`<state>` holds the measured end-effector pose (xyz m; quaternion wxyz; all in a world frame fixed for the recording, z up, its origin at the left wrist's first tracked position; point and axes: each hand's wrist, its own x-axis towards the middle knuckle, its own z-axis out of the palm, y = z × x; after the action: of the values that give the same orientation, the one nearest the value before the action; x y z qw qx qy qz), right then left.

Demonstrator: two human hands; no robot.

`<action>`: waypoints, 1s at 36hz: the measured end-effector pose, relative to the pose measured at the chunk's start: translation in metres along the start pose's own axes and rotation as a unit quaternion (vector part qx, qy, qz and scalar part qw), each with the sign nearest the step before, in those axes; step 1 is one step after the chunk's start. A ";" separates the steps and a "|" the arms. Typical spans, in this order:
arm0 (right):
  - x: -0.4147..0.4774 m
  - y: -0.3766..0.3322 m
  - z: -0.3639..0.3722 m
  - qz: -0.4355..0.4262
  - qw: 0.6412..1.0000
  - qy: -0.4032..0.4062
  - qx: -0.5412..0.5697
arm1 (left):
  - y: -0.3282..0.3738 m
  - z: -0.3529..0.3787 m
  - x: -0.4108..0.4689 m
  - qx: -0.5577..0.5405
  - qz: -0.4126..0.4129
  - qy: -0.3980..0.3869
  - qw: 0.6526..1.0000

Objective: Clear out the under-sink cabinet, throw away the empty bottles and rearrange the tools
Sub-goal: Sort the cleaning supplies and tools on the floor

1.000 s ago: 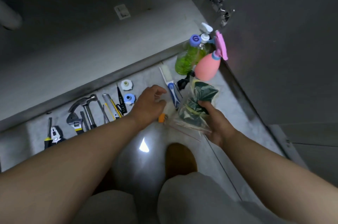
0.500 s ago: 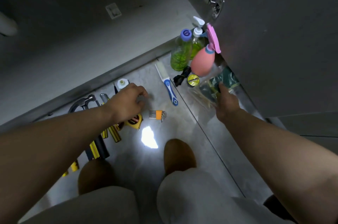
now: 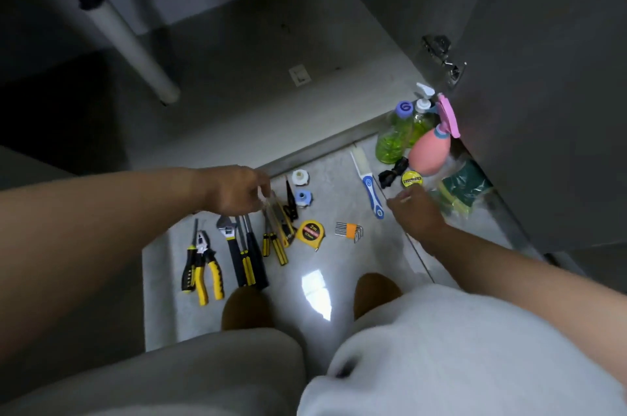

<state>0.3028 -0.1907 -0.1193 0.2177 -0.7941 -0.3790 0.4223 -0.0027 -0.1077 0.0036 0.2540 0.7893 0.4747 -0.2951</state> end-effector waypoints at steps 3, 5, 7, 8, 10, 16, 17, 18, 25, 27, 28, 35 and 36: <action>-0.002 -0.021 -0.003 -0.023 0.974 -0.218 -0.061 | -0.011 0.002 -0.017 0.014 0.002 -0.006 1.000; -0.001 -0.037 -0.007 -0.057 0.940 -0.303 -0.149 | -0.019 0.006 -0.023 0.005 0.010 -0.010 1.000; 0.006 -0.054 -0.009 -0.096 0.908 -0.334 -0.235 | -0.026 0.016 -0.019 -0.009 0.026 -0.006 1.000; 0.011 -0.061 -0.008 -0.120 0.893 -0.333 -0.280 | -0.028 0.023 -0.014 -0.017 0.038 -0.004 0.999; 0.021 -0.074 -0.003 -0.168 0.856 -0.317 -0.373 | -0.030 0.040 0.000 -0.031 0.070 0.000 0.997; 0.043 -0.080 0.016 -0.208 0.766 -0.314 -0.521 | -0.022 0.095 0.061 -0.056 0.141 -0.004 0.988; 0.046 -0.078 0.020 -0.211 0.759 -0.323 -0.524 | -0.020 0.104 0.070 -0.062 0.142 0.003 0.988; 0.047 -0.076 0.025 -0.211 0.753 -0.332 -0.527 | -0.018 0.113 0.078 -0.067 0.143 0.013 0.987; 0.064 -0.079 0.073 -0.237 0.760 -0.331 -0.506 | -0.018 0.148 0.110 -0.095 0.121 0.137 0.979; 0.071 -0.087 0.090 -0.264 0.787 -0.303 -0.469 | -0.019 0.151 0.119 -0.139 0.090 0.186 0.969; 0.075 -0.091 0.099 -0.276 0.800 -0.290 -0.447 | -0.019 0.151 0.123 -0.169 0.079 0.202 0.961; 0.098 -0.099 0.146 -0.341 0.789 -0.264 -0.438 | -0.013 0.154 0.148 -0.280 0.077 0.213 0.933; 0.101 -0.098 0.150 -0.347 0.782 -0.268 -0.443 | -0.012 0.155 0.150 -0.291 0.079 0.213 0.930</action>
<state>0.1726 -0.0473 -0.1871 -0.1367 -0.4723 -0.8176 0.2997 0.0081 -0.1180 -0.2121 0.3880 0.7599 0.5190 0.0514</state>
